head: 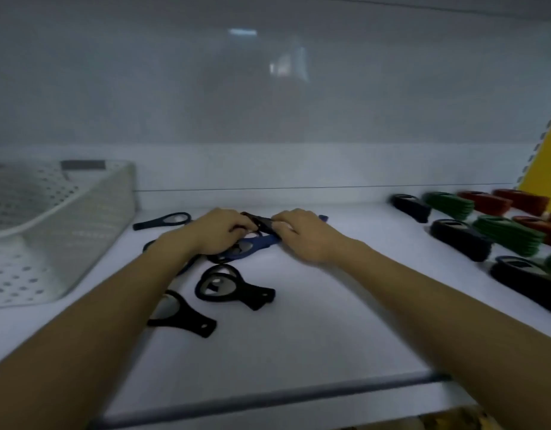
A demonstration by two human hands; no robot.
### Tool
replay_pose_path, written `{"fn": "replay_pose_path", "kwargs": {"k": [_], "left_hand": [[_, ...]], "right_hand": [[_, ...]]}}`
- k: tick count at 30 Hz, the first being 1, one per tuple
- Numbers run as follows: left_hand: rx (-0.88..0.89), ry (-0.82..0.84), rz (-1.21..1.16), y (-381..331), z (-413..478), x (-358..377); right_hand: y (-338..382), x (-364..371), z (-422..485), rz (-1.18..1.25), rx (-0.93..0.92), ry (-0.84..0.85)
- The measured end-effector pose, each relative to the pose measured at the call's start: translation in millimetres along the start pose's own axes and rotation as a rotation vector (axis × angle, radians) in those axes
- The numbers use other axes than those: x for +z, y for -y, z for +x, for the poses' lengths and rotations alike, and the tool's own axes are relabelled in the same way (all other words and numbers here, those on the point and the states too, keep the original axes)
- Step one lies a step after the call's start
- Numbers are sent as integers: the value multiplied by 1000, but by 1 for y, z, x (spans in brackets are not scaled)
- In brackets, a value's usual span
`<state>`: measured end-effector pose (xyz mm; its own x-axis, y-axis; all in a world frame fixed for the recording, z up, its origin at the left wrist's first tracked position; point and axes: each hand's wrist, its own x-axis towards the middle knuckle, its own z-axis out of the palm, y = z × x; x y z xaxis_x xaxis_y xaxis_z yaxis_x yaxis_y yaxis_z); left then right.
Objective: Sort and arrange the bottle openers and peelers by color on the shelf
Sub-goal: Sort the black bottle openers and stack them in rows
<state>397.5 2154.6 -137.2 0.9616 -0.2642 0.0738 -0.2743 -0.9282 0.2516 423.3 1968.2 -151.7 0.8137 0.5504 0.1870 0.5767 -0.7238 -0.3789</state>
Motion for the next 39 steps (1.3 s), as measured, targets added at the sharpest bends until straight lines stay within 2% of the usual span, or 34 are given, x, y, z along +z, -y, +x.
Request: {"fn": "replay_pose_path", "kwargs": {"k": [7, 11, 14, 16, 19, 22, 26, 32, 36, 38, 39], "left_hand": [[-13, -73, -160, 20, -2, -5], [-51, -211, -284, 30, -3, -7], [-52, -356, -165, 33, 0, 1], [37, -395, -123, 37, 1, 3], [239, -339, -35, 38, 1, 3], [221, -322, 59, 26, -2, 2], [150, -367, -108, 20, -6, -5], [163, -319, -386, 10, -15, -3], [84, -360, -591, 8, -14, -8], [-35, -427, -751, 10, -15, -8], [-98, -469, -837, 11, -16, -8]], "right_hand": [[-3, 8, 38, -32, 60, 103], [-5, 4, 36, 160, 31, 48], [-5, 3, 33, 312, -11, -19], [-1, 3, 30, 389, -84, -105], [8, 0, 24, 491, -193, -160], [16, 0, 18, 463, -262, -218], [22, 1, 16, 494, -252, -347], [23, 4, 10, 460, -266, -304], [22, 2, 10, 463, -205, -440], [19, -2, 8, 486, -143, -396], [16, -3, 6, 458, -118, -305]]}}
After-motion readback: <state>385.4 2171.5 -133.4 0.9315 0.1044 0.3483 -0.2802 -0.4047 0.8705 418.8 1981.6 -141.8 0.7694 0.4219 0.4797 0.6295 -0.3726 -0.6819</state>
